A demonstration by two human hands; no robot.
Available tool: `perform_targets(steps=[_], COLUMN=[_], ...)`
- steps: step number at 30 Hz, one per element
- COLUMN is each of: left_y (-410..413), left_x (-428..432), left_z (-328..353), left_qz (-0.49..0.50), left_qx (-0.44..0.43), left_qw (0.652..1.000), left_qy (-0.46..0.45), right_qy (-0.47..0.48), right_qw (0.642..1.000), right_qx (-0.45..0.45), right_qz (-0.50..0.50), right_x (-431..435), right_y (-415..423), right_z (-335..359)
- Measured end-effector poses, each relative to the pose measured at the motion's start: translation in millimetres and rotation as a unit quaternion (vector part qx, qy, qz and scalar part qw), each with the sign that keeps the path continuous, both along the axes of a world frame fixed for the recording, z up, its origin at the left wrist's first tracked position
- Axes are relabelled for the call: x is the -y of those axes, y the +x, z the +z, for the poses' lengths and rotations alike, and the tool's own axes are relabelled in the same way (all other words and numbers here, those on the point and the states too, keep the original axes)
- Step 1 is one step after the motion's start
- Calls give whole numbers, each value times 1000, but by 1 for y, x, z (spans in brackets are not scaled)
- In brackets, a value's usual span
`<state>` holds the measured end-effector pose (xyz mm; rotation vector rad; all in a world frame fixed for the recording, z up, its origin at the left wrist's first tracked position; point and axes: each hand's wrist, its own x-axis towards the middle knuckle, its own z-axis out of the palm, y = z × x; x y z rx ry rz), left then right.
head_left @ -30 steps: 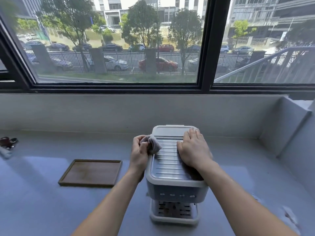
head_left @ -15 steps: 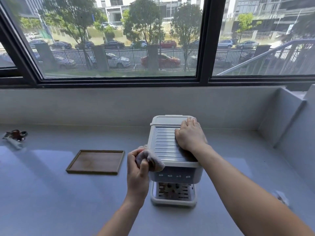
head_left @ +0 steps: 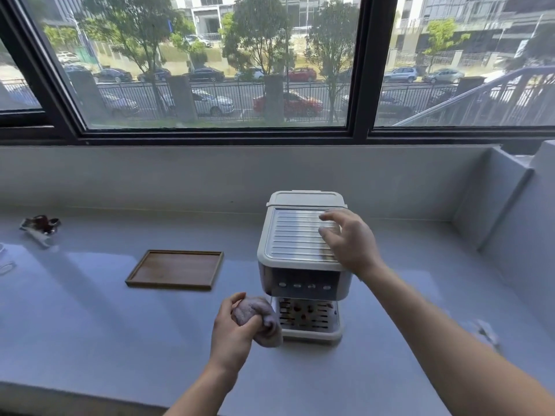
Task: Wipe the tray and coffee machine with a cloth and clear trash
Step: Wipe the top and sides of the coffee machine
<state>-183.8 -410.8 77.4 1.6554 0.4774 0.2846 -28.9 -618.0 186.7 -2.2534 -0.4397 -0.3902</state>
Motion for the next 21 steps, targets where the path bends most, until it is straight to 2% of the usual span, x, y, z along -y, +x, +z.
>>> perform_targets(steps=[2,5,7,9,11,13,15,19,21], left_y=[-2,-5,-8,-9,-11,-12,-14,-17,-21], left_x=[4,12,16,20,23,27,28,21,17], left_z=[-4,-9,-13,-15,-15,-13,-13,-25,-33], left_qz=[3,0,-10,-30,-47,-63,-97,-166,-195], left_qx=[-25,-44,-52,-55,-60,-63,-72,-78,-84], left_qw=[999,997,995,994,991,985,974,951,951], left_qy=[-28,-63,-79,-90,-107,-146,-189,-248,-224], right_qy=[11,46,56,39,4,-41,-35,-8,-13], right_qw=[998,977,966,974,989,977,956,960,967], right_qx=[62,202,231,178,20,-139,-228,-257,-252], right_qz=[16,57,103,136,144,158,183,107,37], right_x=[1,-1,-8,-17,-27,-36,-44,-59,-61], right_y=[-28,-69,-96,-118,-134,-143,-148,-157,-160], right_z=[-7,-17,-34,-59,-85,-110,-130,-152,-157])
